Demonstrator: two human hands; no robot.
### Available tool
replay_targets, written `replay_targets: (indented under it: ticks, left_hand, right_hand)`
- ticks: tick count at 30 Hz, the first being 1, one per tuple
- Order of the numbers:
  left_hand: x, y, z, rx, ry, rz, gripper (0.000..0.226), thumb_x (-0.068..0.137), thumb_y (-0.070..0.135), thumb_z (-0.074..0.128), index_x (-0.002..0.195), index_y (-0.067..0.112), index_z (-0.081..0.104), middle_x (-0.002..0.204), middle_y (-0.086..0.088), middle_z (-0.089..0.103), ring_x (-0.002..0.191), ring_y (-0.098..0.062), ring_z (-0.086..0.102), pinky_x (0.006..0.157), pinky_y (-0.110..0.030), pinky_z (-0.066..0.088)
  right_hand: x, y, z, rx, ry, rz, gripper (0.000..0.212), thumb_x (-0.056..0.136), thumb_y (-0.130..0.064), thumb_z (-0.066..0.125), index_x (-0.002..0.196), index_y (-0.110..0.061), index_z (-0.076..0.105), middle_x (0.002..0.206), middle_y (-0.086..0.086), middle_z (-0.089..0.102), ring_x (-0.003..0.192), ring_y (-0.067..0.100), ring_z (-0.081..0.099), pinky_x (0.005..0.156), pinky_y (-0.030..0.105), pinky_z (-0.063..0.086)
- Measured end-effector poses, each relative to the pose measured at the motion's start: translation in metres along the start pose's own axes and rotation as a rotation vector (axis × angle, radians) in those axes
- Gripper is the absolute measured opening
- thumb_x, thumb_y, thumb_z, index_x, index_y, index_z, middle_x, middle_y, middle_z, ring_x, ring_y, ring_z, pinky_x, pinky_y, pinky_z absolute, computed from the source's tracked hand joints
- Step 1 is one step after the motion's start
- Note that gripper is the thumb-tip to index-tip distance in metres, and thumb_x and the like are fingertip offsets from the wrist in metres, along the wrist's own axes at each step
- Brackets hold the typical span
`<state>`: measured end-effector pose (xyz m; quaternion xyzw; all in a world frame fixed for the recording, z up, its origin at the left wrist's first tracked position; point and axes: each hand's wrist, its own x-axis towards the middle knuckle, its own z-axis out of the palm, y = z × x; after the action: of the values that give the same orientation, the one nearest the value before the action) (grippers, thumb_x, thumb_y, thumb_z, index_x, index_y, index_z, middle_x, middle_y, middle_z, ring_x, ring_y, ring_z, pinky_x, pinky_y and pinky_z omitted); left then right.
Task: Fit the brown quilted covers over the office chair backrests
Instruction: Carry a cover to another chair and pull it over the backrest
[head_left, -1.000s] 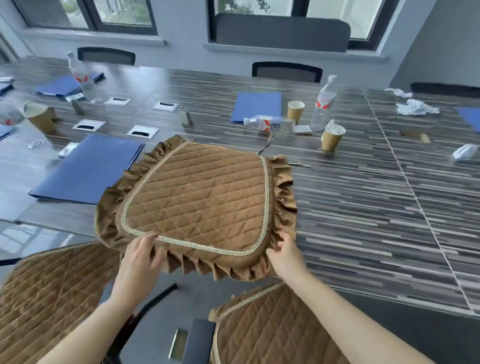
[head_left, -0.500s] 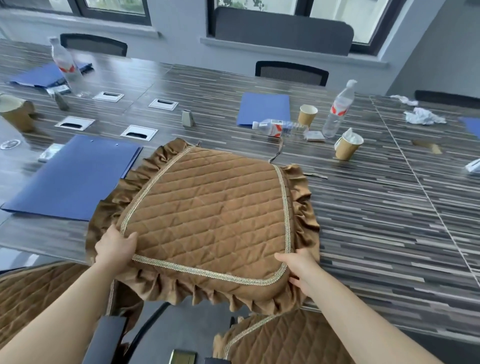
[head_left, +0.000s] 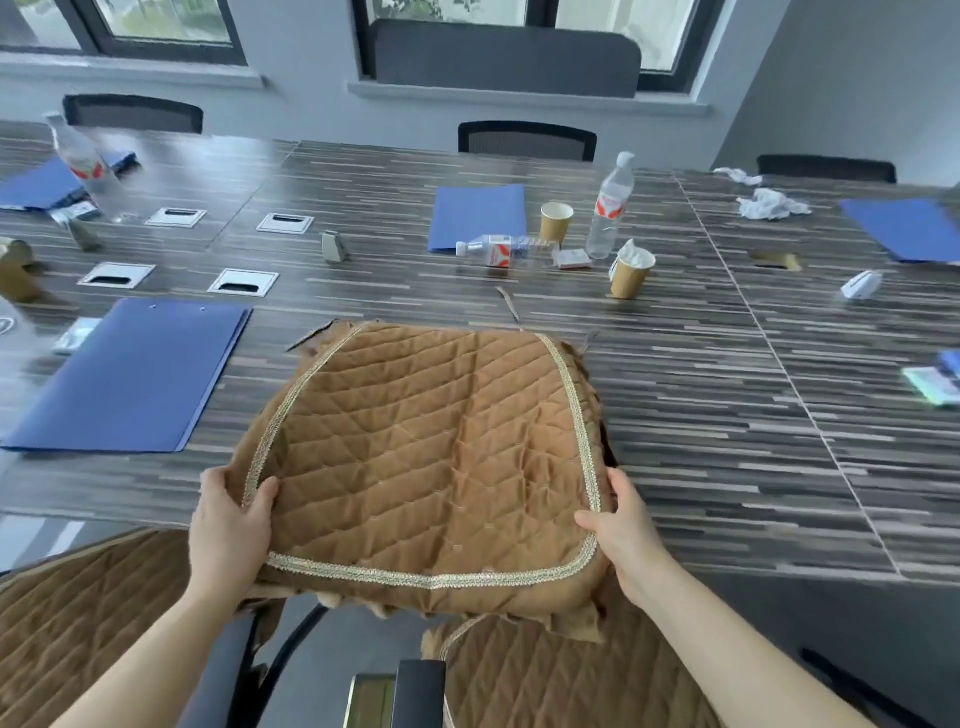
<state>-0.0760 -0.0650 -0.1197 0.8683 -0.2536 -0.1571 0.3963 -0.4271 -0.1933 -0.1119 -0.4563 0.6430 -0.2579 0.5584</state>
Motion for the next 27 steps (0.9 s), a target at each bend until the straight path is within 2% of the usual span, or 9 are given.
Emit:
replay_targets:
  ticks: [5,8,13,15,18,22,27]
  left_hand:
    - [-0.098,0.008,-0.003,-0.074,0.011,0.051,0.031,0.094,0.029,0.058,0.115,0.009,0.046,0.107,-0.011,0.058,0.099,-0.032,0.054,0.081,-0.042,0.041]
    - [-0.163,0.022,-0.003,-0.101,0.010,0.048,0.030,0.095,0.027,0.058,0.117,0.011,0.047,0.105,-0.006,0.056,0.096,-0.027,0.052,0.081,-0.041,0.040]
    - [-0.293,0.051,0.003,-0.176,-0.050,0.079,0.020,0.095,0.027,0.058,0.110,0.020,0.046,0.101,-0.003,0.057,0.092,-0.023,0.054,0.079,-0.037,0.040]
    - [-0.344,0.058,0.010,-0.189,-0.073,0.077,0.019,0.096,0.027,0.057,0.109,0.021,0.045,0.101,-0.003,0.057,0.092,-0.024,0.055,0.080,-0.040,0.044]
    - [-0.419,0.063,0.023,-0.161,-0.131,0.093,0.019,0.095,0.031,0.057,0.106,0.024,0.045,0.102,-0.005,0.060,0.095,-0.029,0.058,0.086,-0.049,0.049]
    - [-0.513,0.071,0.040,-0.154,-0.203,0.165,0.028,0.094,0.028,0.059,0.115,0.012,0.048,0.109,-0.011,0.060,0.099,-0.030,0.057,0.089,-0.045,0.046]
    - [-0.622,0.092,0.078,-0.150,-0.389,0.228,0.031,0.093,0.030,0.060,0.114,0.010,0.048,0.108,-0.010,0.059,0.101,-0.032,0.056,0.088,-0.044,0.044]
  right_hand:
    - [-0.070,0.042,-0.067,0.009,0.091,0.022,0.062,0.086,0.005,0.060,0.137,-0.026,0.043,0.121,0.000,0.061,0.105,0.021,0.061,0.096,0.046,0.049]
    - [-0.119,0.073,-0.121,-0.038,0.127,0.029,0.064,0.085,-0.005,0.065,0.138,-0.033,0.041,0.128,-0.003,0.059,0.111,0.019,0.060,0.098,0.048,0.049]
    - [-0.210,0.112,-0.229,-0.050,0.217,0.007,0.056,0.087,-0.006,0.064,0.135,-0.029,0.046,0.120,-0.008,0.061,0.110,0.016,0.059,0.096,0.046,0.049]
    - [-0.245,0.134,-0.270,-0.042,0.244,0.009,0.057,0.087,-0.006,0.065,0.136,-0.029,0.046,0.122,-0.009,0.061,0.113,0.016,0.058,0.098,0.046,0.048]
    - [-0.298,0.173,-0.330,-0.012,0.354,0.046,0.059,0.086,-0.004,0.066,0.137,-0.024,0.046,0.125,-0.004,0.059,0.115,0.017,0.056,0.101,0.042,0.045]
    - [-0.370,0.240,-0.408,0.070,0.485,0.109,0.064,0.083,-0.006,0.069,0.138,-0.028,0.045,0.128,-0.003,0.060,0.116,0.019,0.057,0.103,0.048,0.044]
    - [-0.467,0.294,-0.498,0.152,0.681,0.188,0.064,0.084,-0.004,0.068,0.140,-0.025,0.044,0.128,-0.002,0.059,0.117,0.019,0.058,0.103,0.047,0.045]
